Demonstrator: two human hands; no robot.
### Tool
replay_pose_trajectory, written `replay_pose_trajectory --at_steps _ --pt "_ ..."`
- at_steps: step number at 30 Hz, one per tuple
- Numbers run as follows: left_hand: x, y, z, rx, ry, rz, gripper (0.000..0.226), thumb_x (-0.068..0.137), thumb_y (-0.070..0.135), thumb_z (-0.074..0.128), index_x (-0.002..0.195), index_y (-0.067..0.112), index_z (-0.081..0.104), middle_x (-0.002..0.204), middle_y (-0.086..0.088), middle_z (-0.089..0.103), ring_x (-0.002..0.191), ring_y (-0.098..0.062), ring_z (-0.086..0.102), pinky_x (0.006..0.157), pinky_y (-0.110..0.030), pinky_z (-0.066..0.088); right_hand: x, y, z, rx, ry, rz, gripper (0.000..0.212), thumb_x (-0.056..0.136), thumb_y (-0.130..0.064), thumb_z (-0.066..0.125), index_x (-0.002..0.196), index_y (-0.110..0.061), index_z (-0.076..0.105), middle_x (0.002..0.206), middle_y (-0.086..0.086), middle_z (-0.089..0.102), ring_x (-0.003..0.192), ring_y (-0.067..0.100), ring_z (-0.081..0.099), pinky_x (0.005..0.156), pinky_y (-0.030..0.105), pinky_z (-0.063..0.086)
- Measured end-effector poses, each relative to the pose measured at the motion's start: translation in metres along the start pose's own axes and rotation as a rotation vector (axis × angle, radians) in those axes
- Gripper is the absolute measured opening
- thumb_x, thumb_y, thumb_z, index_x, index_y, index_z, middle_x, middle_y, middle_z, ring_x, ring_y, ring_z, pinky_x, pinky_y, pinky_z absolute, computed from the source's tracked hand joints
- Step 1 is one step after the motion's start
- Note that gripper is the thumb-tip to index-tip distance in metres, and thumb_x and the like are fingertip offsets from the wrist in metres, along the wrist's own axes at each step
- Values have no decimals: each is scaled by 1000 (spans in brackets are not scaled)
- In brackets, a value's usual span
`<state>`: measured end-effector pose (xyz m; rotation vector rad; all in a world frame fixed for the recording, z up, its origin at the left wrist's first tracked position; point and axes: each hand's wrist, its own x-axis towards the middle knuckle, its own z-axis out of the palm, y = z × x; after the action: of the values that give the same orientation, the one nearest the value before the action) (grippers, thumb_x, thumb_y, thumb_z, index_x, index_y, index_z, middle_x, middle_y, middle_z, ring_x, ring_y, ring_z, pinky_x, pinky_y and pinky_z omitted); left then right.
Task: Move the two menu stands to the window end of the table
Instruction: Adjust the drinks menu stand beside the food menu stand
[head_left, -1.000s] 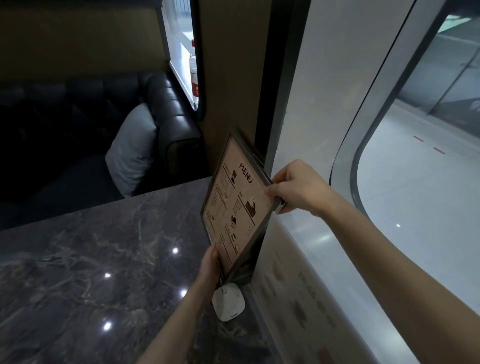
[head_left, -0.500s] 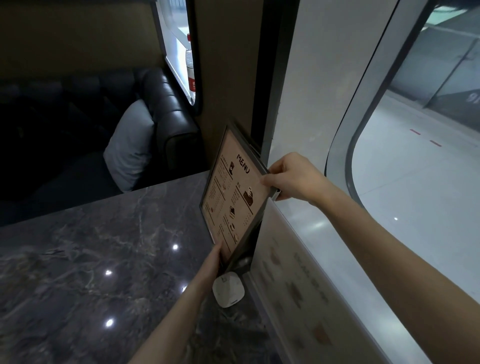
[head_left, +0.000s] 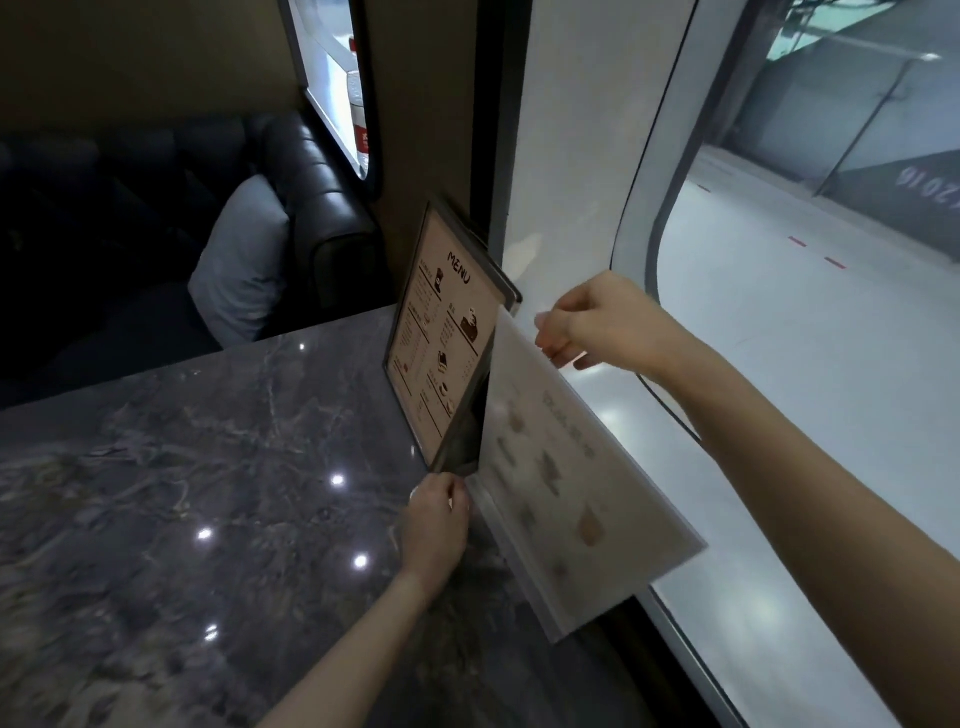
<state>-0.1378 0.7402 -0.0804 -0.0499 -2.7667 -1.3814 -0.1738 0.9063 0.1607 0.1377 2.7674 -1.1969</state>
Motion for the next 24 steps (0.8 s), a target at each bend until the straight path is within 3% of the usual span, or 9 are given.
replay_pose_trajectory --at_steps 3,5,7,9,12,14,16,24 --pt "-21 5 11 85 -188 111 24 94 17 43 108 7 60 112 -12 62 103 -26 56 83 -31 44 -22 3 2 40 57 -65 28 90 -25 52 84 -5 70 82 11 73 70 17 71 69 29 60" --pt "-33 5 19 153 -325 184 43 95 21 40 135 4 41 142 -14 43 128 -25 41 104 -24 29 -33 3 6 13 99 -107 33 89 -32 51 85 -5 70 78 11 73 67 18 70 70 33 60" --pt "-40 0 27 245 -432 231 57 95 25 38 145 5 20 155 -12 20 141 -22 21 114 -23 13 -41 2 11 -70 118 -150 40 86 -40 53 82 -4 70 76 12 72 68 23 69 69 38 58" --pt "-44 -5 36 400 -571 209 64 96 32 33 147 4 6 158 -12 5 145 -21 5 119 -34 8 -45 2 15 -182 88 -173 42 82 -42 57 81 -2 70 77 17 70 70 29 65 64 40 54" --pt "-46 -11 40 524 -700 187 65 97 37 27 146 4 -1 158 -13 -2 145 -22 -4 119 -38 2 -50 4 20 -288 67 -203 36 84 -24 58 75 9 65 64 25 58 56 31 52 51 30 43" --pt "-44 -13 40 553 -723 200 65 97 38 26 146 4 -1 158 -13 -3 145 -23 -6 119 -40 2 -52 6 22 -295 104 -207 37 87 -15 53 59 10 54 50 15 39 47 22 37 44 26 30" --pt "-43 -15 38 593 -734 229 66 97 40 25 146 5 -1 158 -13 -3 145 -24 -5 118 -40 2 -53 7 24 -271 135 -216 41 87 -11 52 49 0 41 46 7 29 43 18 28 45 29 25" --pt "-53 -18 25 592 -695 305 65 97 42 24 146 7 -1 158 -10 -1 145 -21 -4 119 -37 -1 -55 5 22 -214 152 -237 40 86 -10 53 51 8 44 46 7 28 42 18 27 45 27 26"
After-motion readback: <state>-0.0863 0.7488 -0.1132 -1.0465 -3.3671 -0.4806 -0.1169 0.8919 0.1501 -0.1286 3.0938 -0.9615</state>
